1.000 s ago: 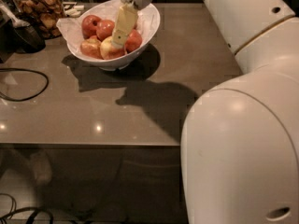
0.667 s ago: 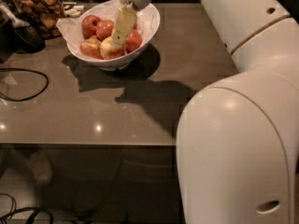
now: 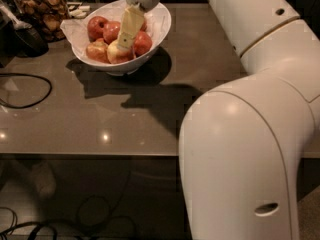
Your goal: Pick apple from white bowl
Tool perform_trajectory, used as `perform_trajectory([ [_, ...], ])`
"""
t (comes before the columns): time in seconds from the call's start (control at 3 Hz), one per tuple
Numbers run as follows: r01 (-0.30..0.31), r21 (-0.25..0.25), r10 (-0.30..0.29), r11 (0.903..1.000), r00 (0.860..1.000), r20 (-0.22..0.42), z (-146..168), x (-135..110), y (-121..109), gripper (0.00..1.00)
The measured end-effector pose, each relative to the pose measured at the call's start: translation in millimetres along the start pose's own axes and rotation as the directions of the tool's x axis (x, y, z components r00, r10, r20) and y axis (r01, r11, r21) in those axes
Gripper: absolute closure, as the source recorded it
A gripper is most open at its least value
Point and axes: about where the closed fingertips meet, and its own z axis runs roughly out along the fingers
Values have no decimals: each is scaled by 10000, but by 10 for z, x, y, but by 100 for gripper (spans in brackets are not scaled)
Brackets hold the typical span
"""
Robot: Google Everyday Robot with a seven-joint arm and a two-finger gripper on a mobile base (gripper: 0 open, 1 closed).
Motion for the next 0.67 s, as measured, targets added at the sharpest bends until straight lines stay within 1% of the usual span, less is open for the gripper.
perform_trajectory([
  [0.67, -53, -175, 54, 9998, 10000, 36, 102, -36, -69, 33],
])
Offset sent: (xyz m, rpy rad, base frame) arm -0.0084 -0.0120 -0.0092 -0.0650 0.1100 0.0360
